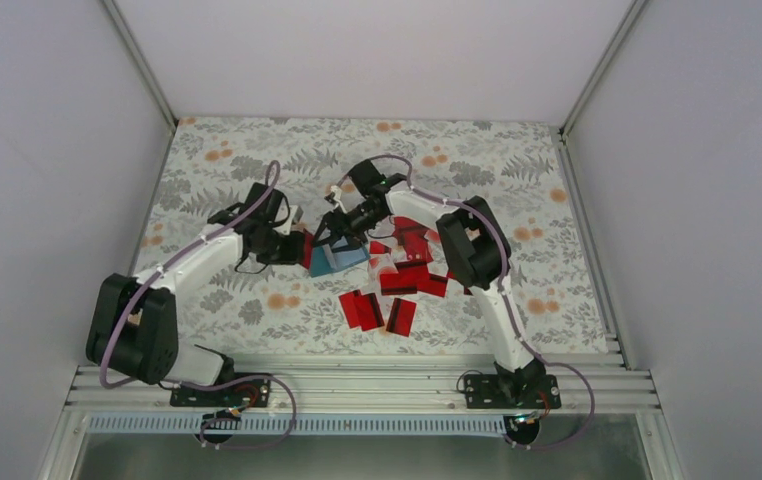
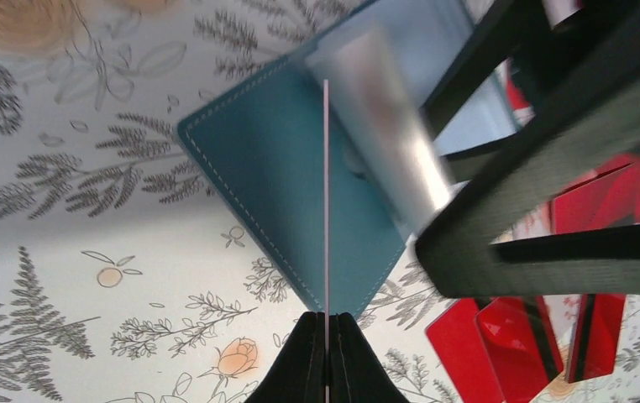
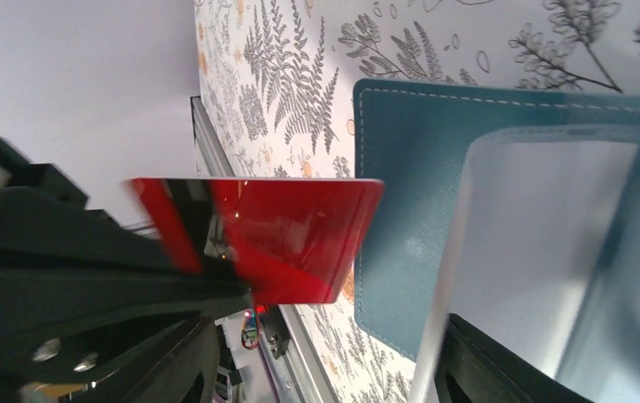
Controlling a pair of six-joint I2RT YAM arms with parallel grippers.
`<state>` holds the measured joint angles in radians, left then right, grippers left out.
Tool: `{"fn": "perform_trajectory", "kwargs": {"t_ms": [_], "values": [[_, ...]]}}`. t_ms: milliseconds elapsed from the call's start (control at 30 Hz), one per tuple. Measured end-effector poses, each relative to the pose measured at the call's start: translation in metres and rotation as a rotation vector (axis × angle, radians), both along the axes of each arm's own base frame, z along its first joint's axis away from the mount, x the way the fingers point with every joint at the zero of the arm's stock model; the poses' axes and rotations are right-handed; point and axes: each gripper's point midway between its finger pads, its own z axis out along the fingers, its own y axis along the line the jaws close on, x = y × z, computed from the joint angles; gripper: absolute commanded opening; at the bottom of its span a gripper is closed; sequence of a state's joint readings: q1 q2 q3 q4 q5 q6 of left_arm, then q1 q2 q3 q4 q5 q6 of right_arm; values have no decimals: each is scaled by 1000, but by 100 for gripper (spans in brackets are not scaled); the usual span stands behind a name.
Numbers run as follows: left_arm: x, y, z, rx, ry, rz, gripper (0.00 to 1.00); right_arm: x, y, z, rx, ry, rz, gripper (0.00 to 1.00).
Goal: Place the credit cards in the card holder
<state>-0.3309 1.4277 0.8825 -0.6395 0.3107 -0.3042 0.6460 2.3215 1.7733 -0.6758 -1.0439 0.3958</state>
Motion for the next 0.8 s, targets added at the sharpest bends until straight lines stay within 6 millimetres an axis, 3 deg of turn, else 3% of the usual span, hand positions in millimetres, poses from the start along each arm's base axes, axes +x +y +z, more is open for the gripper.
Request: {"fn": "perform_trajectory", "kwargs": {"t_ms": [433, 633, 800], "values": [[22, 9, 72, -19, -202, 67, 2, -8, 23, 17, 102, 7, 66, 65], [25, 13, 81, -25, -220, 90, 2, -11, 30, 23, 134, 4, 88, 65], [29, 13, 85, -49, -229, 105, 2, -14, 34, 13, 131, 19, 99, 64]]}}
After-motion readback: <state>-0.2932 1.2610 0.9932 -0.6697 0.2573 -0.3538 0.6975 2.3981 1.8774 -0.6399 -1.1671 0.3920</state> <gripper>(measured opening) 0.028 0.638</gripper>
